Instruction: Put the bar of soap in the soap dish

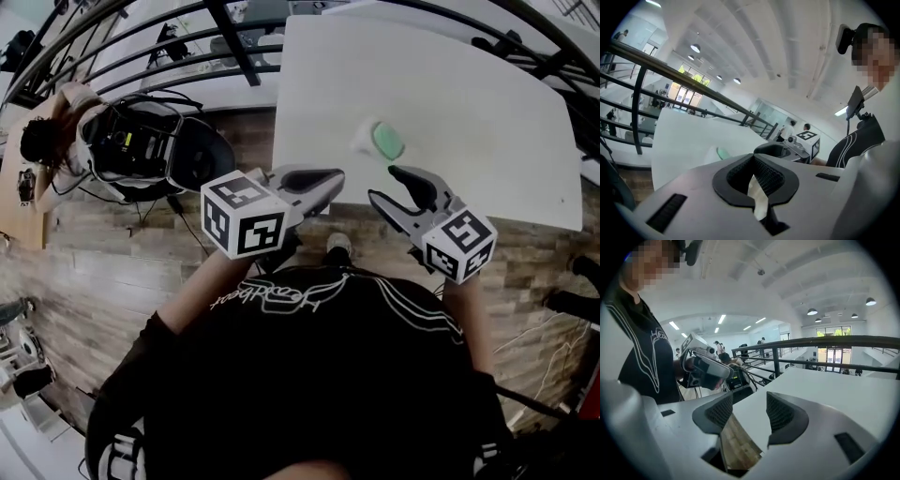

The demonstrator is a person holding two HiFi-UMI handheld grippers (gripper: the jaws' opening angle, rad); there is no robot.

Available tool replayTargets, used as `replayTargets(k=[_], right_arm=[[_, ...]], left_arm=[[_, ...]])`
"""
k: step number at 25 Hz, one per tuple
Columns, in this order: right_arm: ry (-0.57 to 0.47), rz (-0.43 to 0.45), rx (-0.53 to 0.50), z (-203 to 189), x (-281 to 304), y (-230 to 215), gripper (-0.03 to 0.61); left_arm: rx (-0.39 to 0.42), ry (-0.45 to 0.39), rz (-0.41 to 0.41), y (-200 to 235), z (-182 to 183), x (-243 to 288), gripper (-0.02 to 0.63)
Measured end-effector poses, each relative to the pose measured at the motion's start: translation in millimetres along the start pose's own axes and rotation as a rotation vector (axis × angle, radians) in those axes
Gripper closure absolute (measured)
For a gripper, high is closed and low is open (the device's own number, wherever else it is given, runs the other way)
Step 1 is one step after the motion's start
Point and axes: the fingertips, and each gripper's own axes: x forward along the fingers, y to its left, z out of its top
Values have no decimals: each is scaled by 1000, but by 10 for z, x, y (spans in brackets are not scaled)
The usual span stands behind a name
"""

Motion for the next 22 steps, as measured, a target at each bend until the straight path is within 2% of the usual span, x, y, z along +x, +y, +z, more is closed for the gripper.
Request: replayTargets(k=[8, 11, 13, 16, 20, 22], right_arm=[[-86, 51, 10, 132, -377, 838, 367], [-116, 41, 16, 175, -505, 1060, 475], [-123, 47, 27, 165, -580, 1208, 507], [-145, 79, 72, 144, -681, 1420, 532], [-231, 178, 192, 257, -772, 1654, 543], [-237, 181, 195, 269, -771, 1715, 545]], left_arm=[[79, -12, -98, -667, -104, -300, 606], [102, -18, -126, -884, -132, -428, 606], [119, -19, -144, -1023, -166, -510, 606], [144, -12, -169, -1197, -242, -607, 606], [165, -1, -194, -1316, -316, -683, 606], [163, 2, -201, -1353, -347, -712, 606]])
